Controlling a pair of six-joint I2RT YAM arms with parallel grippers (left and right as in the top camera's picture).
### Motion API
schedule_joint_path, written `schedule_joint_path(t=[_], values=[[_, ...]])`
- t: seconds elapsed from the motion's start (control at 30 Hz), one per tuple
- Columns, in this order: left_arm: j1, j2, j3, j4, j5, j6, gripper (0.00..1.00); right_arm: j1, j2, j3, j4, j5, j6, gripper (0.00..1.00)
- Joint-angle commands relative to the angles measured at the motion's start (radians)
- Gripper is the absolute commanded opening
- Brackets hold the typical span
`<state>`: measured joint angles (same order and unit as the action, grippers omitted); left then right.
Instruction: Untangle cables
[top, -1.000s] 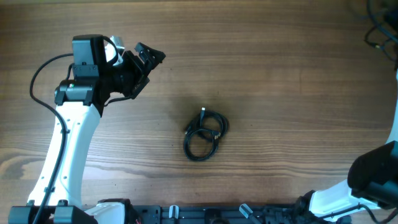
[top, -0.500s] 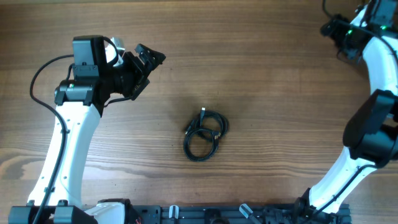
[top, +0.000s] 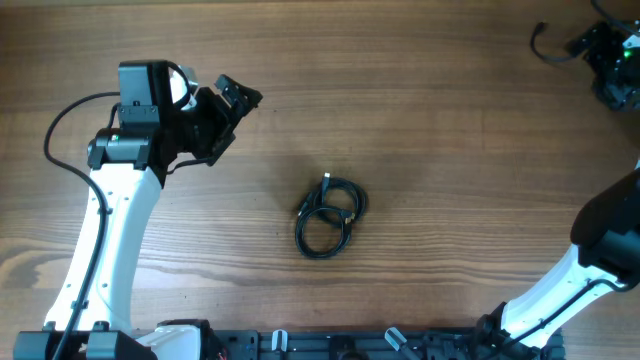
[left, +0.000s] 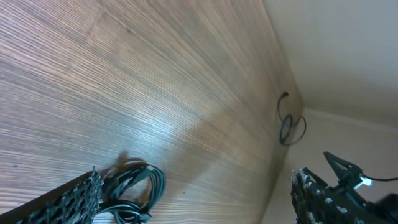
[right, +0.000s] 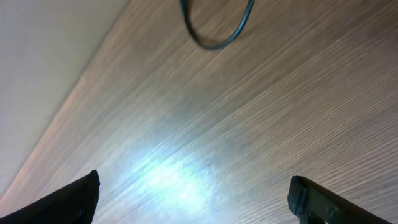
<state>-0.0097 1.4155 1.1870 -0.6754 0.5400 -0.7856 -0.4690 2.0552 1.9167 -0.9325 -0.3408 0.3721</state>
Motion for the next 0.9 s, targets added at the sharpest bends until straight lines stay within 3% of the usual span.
schedule_joint_path(t=[0.0,0.17,0.27,0.53,0.73,0.87], values=[[0.007,-0.005,0.010,-0.017,-0.034,0.023,1.00,0.018,0.016,0.006,-0.010,-0.035,-0.003,1.00],[0.007,-0.005,0.010,-0.040,-0.039,0.024,1.00,0.068,0.016,0.005,-0.151,-0.050,-0.008,1.00],[0.007,-0.005,0.010,-0.080,-0.164,0.023,1.00,0.132,0.016,0.005,-0.269,-0.244,-0.131,1.00],[0.007,-0.005,0.010,-0.277,-0.306,0.063,1.00,0.445,0.016,0.005,-0.471,-0.261,-0.276,1.00],[-0.011,-0.005,0.010,-0.428,-0.175,0.305,1.00,0.661,0.016,0.005,-0.452,-0.123,-0.231,1.00],[-0.119,-0.005,0.010,-0.503,-0.170,0.338,1.00,0.706,0.016,0.005,-0.355,-0.123,-0.034,1.00]])
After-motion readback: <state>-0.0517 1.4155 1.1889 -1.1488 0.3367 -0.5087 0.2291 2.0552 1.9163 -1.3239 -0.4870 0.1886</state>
